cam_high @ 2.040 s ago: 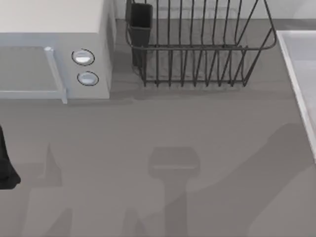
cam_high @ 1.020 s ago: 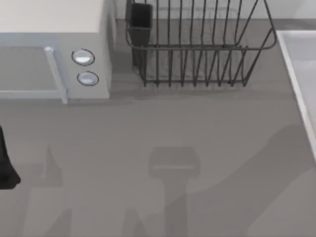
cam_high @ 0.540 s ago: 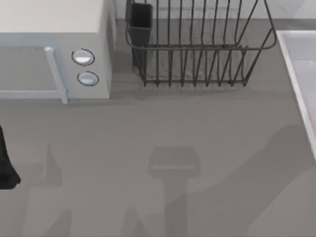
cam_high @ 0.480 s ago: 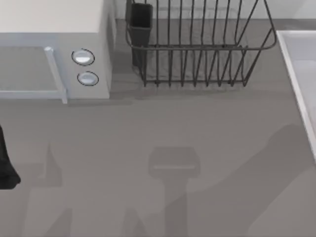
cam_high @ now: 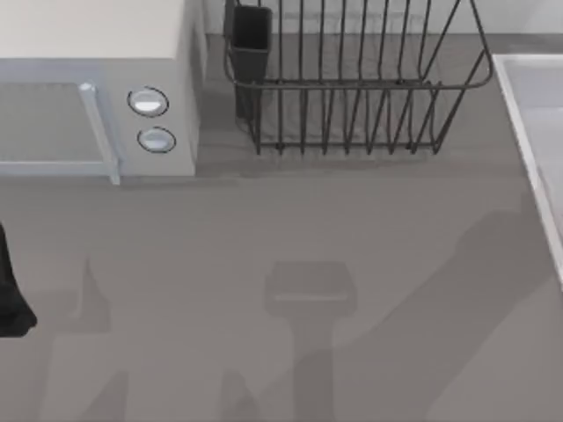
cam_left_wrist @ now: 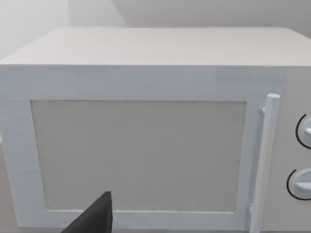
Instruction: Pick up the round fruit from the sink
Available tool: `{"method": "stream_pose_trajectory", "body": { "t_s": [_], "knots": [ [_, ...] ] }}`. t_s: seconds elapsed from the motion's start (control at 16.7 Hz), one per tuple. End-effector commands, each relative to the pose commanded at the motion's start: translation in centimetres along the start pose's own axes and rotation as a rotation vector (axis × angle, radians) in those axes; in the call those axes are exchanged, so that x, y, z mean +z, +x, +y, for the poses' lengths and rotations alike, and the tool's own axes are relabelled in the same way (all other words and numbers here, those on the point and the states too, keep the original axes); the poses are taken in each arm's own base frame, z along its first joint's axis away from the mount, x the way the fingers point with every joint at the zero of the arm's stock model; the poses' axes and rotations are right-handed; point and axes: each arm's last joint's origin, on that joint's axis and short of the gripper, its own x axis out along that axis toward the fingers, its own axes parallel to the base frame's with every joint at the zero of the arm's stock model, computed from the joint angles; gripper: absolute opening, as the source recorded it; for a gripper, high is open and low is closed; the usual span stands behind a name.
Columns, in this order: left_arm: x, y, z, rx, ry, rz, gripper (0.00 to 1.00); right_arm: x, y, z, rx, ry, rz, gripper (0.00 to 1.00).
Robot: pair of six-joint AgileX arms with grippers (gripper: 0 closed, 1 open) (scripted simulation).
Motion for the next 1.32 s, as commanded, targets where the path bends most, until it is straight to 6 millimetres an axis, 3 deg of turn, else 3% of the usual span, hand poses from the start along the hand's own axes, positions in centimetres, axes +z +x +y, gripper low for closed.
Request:
{"method": "stream_pose_trajectory", "body": {
  "t_s": [0.3,0.54,0.72,0.84,1.14,1.32],
  "knots": [
    [0.0,0.0,0.0,0.0,0.0,0.0,1.0,1.8,-8.6,-0.4,0.007,0.001,0.032,0.0],
    [0.0,0.0,0.0,0.0,0.0,0.0,1.0,1.1,-16.9,-0.1,0.01,0.001,0.043,0.0],
    [0.0,0.0,0.0,0.0,0.0,0.0,1.0,0.2,-21.2,0.3,0.004,0.001,0.017,0.0],
    [0.0,0.0,0.0,0.0,0.0,0.0,1.0,-0.1,-22.2,0.3,0.002,0.0,0.008,0.0],
    [0.0,0.0,0.0,0.0,0.0,0.0,1.0,0.0,-22.0,0.5,0.003,-0.001,0.01,0.0],
    [0.0,0.0,0.0,0.0,0.0,0.0,1.0,0.5,-21.8,3.1,0.007,0.0,0.022,0.0]
  ]
}}
